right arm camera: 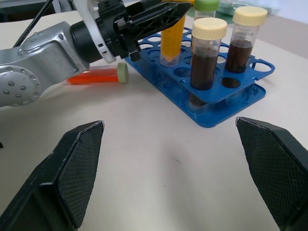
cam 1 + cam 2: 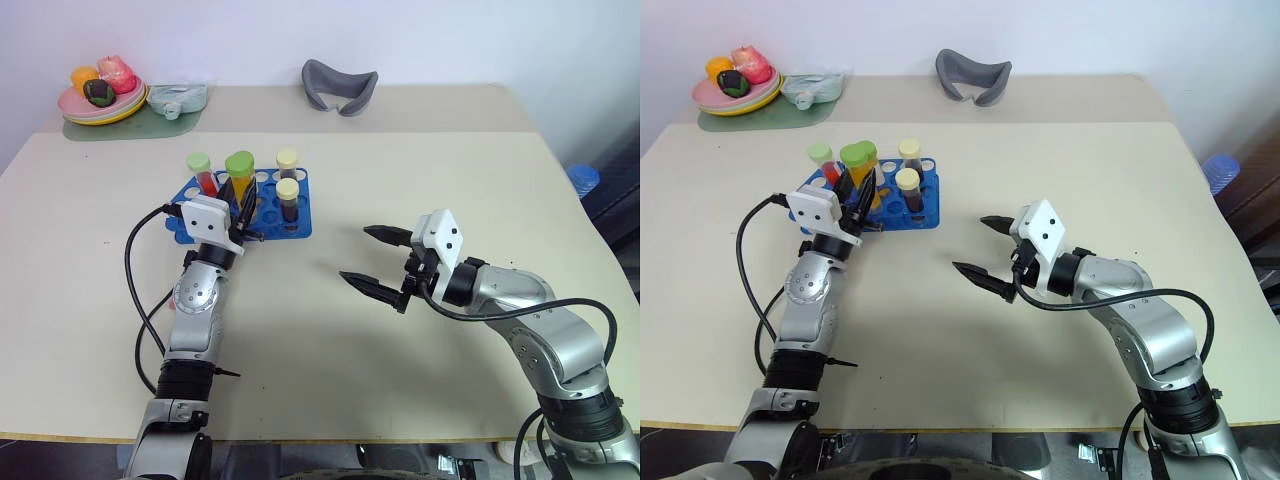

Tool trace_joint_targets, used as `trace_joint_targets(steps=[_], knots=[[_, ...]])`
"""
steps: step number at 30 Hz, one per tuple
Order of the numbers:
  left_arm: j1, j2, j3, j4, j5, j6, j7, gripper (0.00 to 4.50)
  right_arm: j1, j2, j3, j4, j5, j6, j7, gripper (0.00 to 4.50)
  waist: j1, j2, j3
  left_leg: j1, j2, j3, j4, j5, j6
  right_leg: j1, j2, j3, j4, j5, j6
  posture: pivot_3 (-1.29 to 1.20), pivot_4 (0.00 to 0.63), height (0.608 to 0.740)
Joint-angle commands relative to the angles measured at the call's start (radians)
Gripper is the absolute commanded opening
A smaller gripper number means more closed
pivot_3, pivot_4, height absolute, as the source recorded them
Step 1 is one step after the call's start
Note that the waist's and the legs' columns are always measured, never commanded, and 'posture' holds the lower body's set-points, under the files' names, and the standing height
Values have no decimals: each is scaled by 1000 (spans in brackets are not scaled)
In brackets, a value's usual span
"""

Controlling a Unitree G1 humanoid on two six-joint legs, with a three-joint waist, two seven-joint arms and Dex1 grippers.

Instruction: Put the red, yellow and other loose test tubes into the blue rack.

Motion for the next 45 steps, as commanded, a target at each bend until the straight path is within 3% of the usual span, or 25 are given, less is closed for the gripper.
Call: trace_joint_targets(steps=[1,25,33,39,45], knots=[[-16,-1,9,-22,13,-7,13,893,-15,-4,-8,-55,18,-3,1,4500,0,0,0,0,0,0,0,0,0,0,0,0,0,0,0,0,150,740],[12,14,22,19,34,-43,21,893,-18,-2,-3,-59,20,4,5,4500,-1,0,0,0,0,0,0,0,0,0,0,0,0,0,0,0,150,740],[17,18,41,-18,18,-36,33,4479,-16,-3,-7,-63,19,6,3,4500,0,0,0,0,0,0,0,0,0,0,0,0,0,0,0,0,150,740],[65,75,107,-216,-28,79,41,4479,-10,-15,-23,-58,22,2,12,4500,-2,0,0,0,0,0,0,0,0,0,0,0,0,0,0,0,150,740],[150,281,226,-533,-262,462,-51,4479,-6,-36,-39,-38,22,-11,36,4500,-3,0,0,0,1,0,-1,0,0,0,0,0,0,0,0,0,150,740]])
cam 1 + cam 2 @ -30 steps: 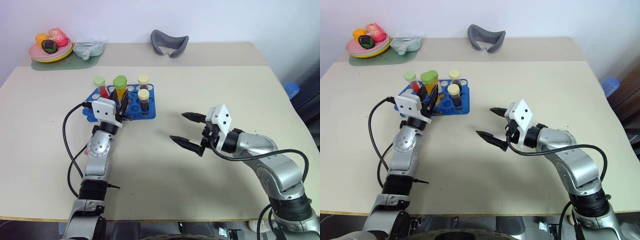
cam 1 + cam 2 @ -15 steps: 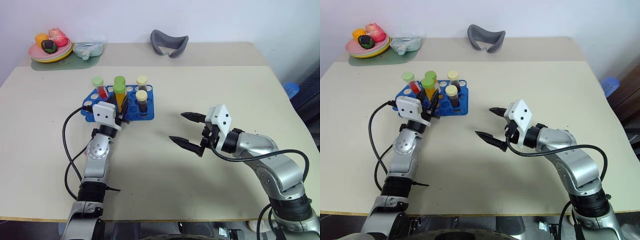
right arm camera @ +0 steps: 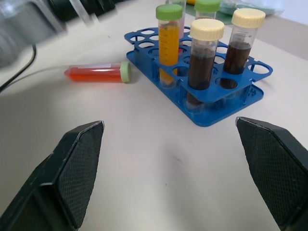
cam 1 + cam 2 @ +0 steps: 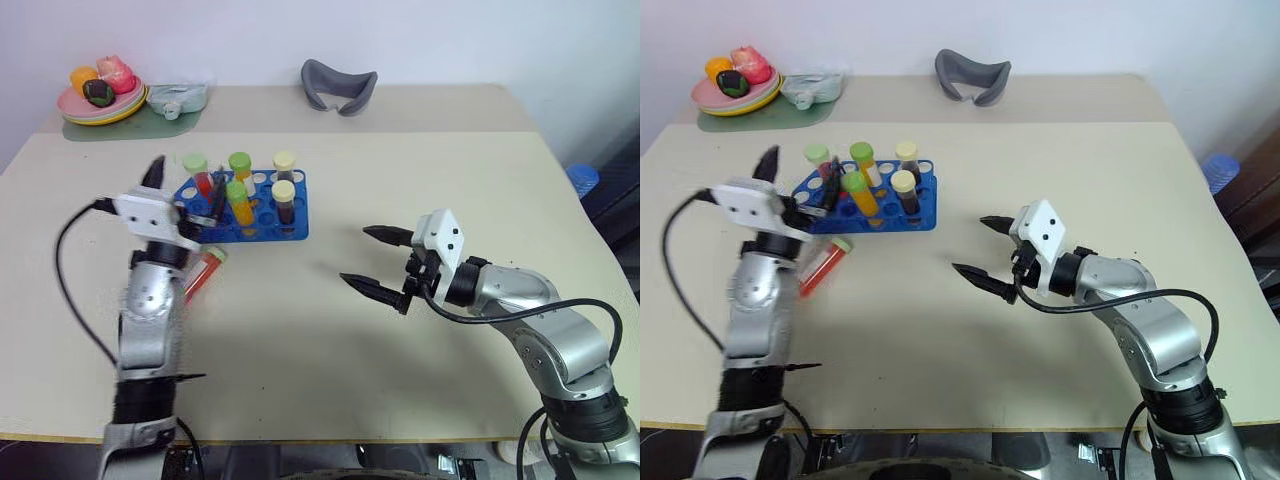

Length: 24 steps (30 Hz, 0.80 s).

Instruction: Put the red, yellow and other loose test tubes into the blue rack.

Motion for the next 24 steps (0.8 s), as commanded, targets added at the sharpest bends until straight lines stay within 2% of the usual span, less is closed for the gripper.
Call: trace_joint_targets(steps=[1,4,6,9,12,15,17,20,24], knots=[[33,144,92,-172,-151,256,-65,4479,-5,-13,-34,-14,19,-21,17,4500,1,0,0,0,0,0,0,0,0,0,0,0,0,0,0,0,150,740],[43,380,152,-225,-227,658,-76,4479,-11,-17,-28,1,21,-25,35,4500,0,0,0,0,0,-1,0,0,0,0,0,0,0,0,0,0,150,740],[38,503,173,-233,-276,869,-88,4479,-17,-16,-20,10,19,-30,47,4500,-2,0,1,1,0,-1,0,0,0,0,0,0,1,0,0,0,150,740],[-19,590,202,-246,-389,1119,-101,4479,-29,-13,-10,24,13,-39,63,4500,-1,0,1,1,0,0,-1,0,0,0,0,0,1,0,0,0,150,740],[-133,662,157,-247,-461,1368,-113,4479,-40,-11,-4,35,9,-43,73,4500,1,-2,2,0,0,-1,-1,0,0,0,0,-1,0,0,0,0,150,740],[-264,651,96,-228,-511,1536,-125,4479,-47,-9,4,44,7,-49,80,4500,0,-2,2,0,0,-1,-1,0,0,0,0,-1,0,0,0,0,150,740],[-353,652,-37,-204,-497,1626,-120,4479,-52,-7,11,49,4,-54,86,4500,0,-2,2,0,0,-1,-1,0,0,0,0,-1,0,0,0,0,150,740],[-414,651,-187,-130,-451,1650,-102,4479,-55,-2,18,49,0,-59,83,4500,-4,-2,2,0,0,-1,-1,0,0,0,1,-1,0,0,0,0,150,740],[-465,656,-304,-51,-400,1614,-142,4479,-48,2,23,41,-4,-61,76,4500,-9,-2,2,-1,0,-1,-1,0,0,-3,1,0,2,0,0,0,150,740]])
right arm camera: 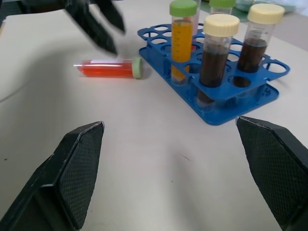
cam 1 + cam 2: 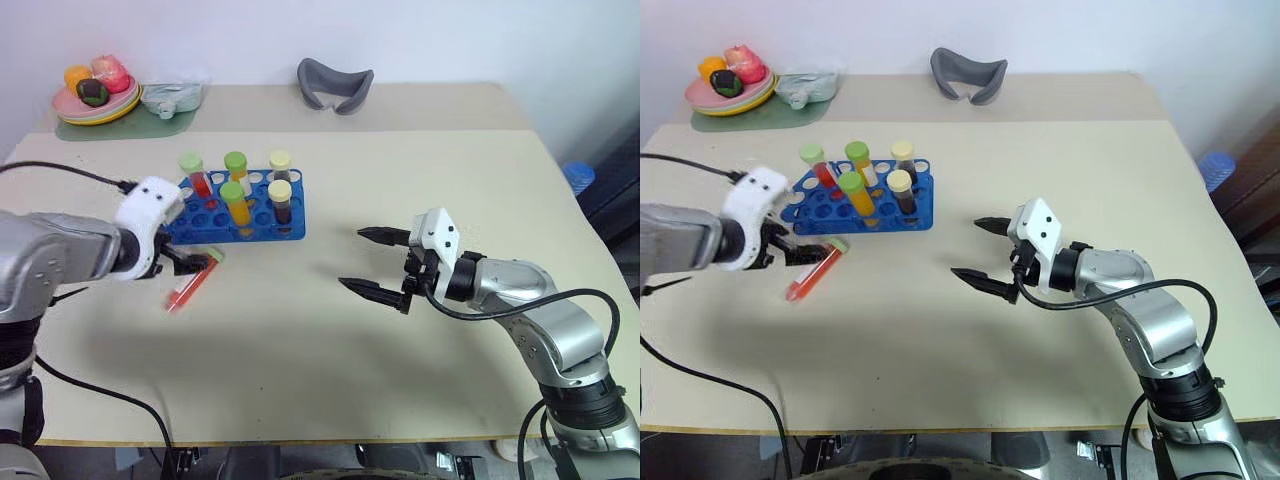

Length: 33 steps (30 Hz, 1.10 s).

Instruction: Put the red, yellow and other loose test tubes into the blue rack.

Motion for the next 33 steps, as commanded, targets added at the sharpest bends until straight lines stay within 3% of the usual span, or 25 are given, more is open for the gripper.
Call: trace_joint_targets(steps=[1,14,27,32,33], knots=[[-59,8,-67,63,51,-32,-44,4479,-2,8,-1,-31,2,-20,-5,4500,2,0,0,0,0,0,0,0,0,0,0,0,0,0,0,0,150,740],[-252,28,-428,254,196,-154,-304,4479,6,16,16,-43,0,-25,-23,4500,9,0,0,-1,0,1,0,0,0,0,0,0,-1,0,0,0,150,740],[-274,16,-531,256,284,-142,-415,4479,23,25,22,-69,7,-15,-54,4500,9,0,0,-1,0,1,1,0,0,0,0,0,0,0,0,0,150,740],[-258,31,-529,250,303,-146,-437,2125,7,29,29,-60,9,-12,-53,4500,9,0,0,-1,0,1,1,0,0,0,0,0,0,0,0,0,150,740],[-254,33,-528,249,305,-145,-439,2125,5,29,29,-59,9,-11,-52,4500,9,0,0,-1,0,1,1,0,0,0,0,0,0,0,0,0,150,740]])
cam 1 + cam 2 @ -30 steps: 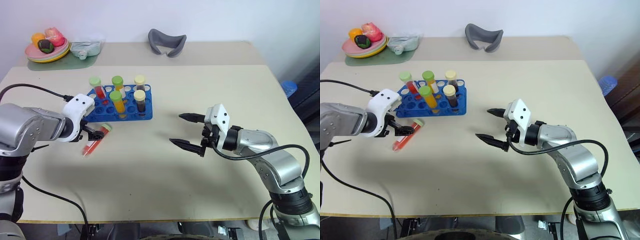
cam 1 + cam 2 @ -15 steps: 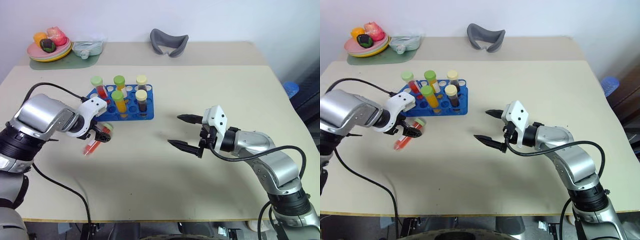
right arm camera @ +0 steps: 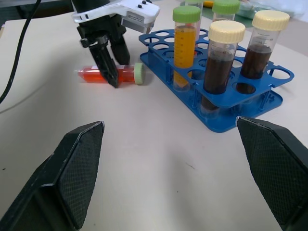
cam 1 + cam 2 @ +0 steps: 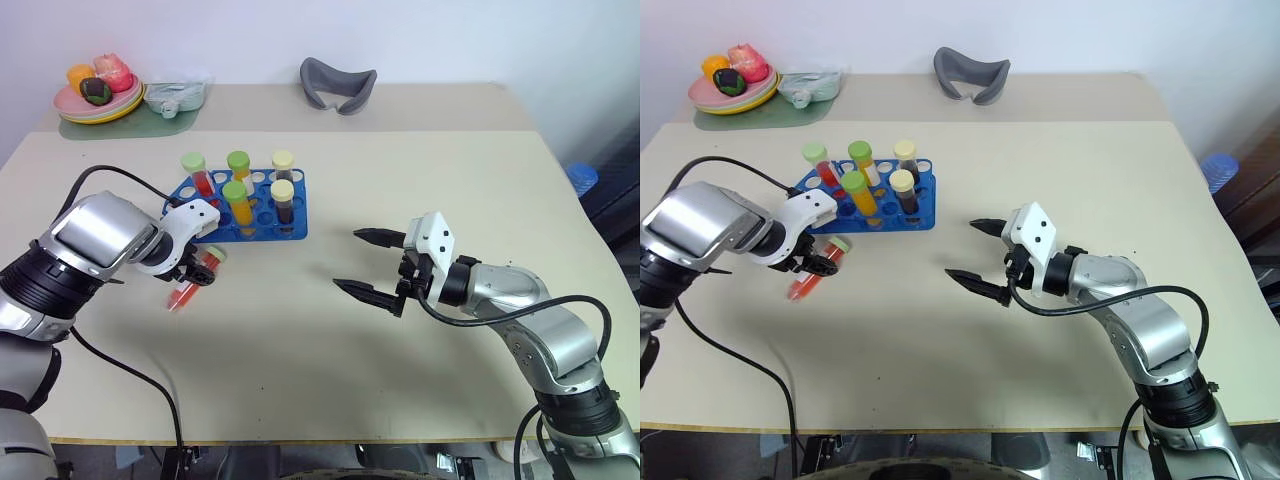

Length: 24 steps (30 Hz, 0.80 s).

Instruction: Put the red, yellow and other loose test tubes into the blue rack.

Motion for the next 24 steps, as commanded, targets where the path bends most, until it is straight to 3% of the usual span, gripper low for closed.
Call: trace_joint_targets(steps=[1,6,9,10,16,20,24], knots=[[16,20,7,-20,13,6,-20,2125,-16,10,4,-28,10,-2,2,4500,0,0,0,0,0,0,0,0,0,0,0,0,0,0,0,0,150,740],[25,19,20,-21,27,9,-24,2125,-22,11,8,-25,9,-4,4,4500,0,0,0,0,0,0,0,0,0,0,0,0,0,0,0,0,150,740],[31,15,34,-20,28,12,-23,1309,-23,13,11,-24,8,-5,3,4500,0,0,0,0,0,0,0,0,0,0,0,0,0,0,0,0,150,740],[36,15,40,-26,27,17,-22,856,-22,13,11,-26,8,-5,2,4500,0,0,0,0,0,0,0,0,0,0,0,0,0,0,0,0,150,740],[99,79,123,-115,4,29,-33,779,-11,14,15,-34,5,-9,0,4500,-4,0,0,0,0,0,0,0,0,0,0,0,1,0,0,0,150,740],[212,130,318,-192,-41,-30,-49,779,-7,12,5,-35,7,-9,-3,4500,-4,0,0,0,0,0,0,0,0,-1,0,0,1,0,0,0,150,740],[490,16,812,-303,-116,-310,-89,779,5,4,-8,-38,11,-7,-3,4500,1,0,0,0,0,1,0,0,0,0,-1,0,0,0,0,0,150,740]])
